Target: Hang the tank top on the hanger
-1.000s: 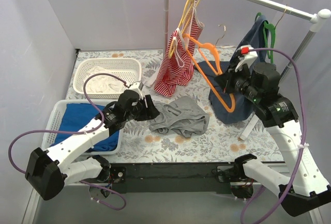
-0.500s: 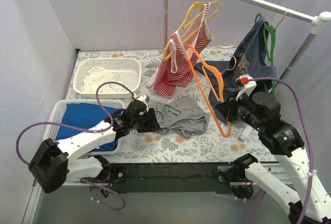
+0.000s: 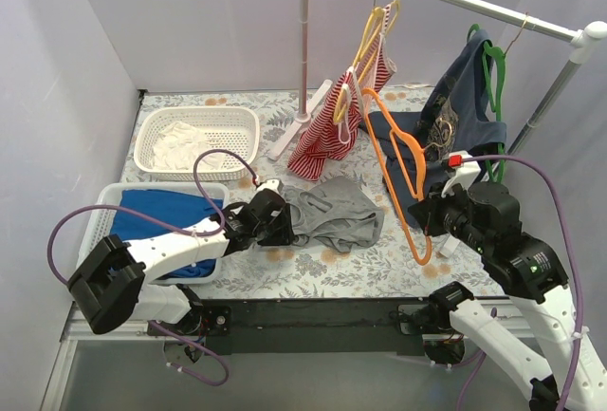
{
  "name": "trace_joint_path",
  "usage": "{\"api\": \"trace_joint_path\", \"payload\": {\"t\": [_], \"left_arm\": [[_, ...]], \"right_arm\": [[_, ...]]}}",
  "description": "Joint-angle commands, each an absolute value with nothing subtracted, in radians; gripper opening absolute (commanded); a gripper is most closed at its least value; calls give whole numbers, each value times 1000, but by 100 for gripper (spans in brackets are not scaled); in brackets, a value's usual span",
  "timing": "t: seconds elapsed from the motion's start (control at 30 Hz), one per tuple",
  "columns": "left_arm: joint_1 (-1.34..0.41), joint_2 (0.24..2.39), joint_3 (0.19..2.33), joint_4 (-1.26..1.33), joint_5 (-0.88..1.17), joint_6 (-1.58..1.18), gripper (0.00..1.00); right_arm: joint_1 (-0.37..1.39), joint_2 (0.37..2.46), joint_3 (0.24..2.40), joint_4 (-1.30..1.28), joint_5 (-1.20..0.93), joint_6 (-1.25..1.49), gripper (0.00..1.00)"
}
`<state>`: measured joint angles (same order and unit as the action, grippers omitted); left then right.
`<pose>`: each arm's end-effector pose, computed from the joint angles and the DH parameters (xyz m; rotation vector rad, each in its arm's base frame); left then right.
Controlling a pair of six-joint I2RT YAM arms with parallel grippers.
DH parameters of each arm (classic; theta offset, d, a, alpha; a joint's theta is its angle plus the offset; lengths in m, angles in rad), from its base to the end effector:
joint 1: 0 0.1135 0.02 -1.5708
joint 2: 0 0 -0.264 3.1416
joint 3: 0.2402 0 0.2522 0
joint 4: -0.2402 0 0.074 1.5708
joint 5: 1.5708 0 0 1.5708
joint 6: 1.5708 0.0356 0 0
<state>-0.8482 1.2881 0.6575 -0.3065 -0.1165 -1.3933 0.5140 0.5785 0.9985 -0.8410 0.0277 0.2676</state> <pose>0.1647 -0.1805 0.1829 -0.7688 2.5607 -0.7214 0.0860 0.0474 0.3677 -0.2306 2.0100 0.4734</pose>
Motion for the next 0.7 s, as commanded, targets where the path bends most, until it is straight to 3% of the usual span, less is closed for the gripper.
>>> {"api": "trace_joint_path", "payload": {"t": [0.0,0.17,0.4,0.67], "left_arm": [[-853,1256,704,-307,-172,-1371,43],[-851,1235,709,-316,-173,-1364,43],[-853,1232,703,-308,-169,-1361,43],[-853,1201,695,-308,-183,-1359,43]], "right_arm": [[522,600,997,-963,141,298,1],[523,624,1029,-957,293,333,1],[522,670,1129,-772,97,270,1],[522,729,1272,-710,113,255,1]]}}
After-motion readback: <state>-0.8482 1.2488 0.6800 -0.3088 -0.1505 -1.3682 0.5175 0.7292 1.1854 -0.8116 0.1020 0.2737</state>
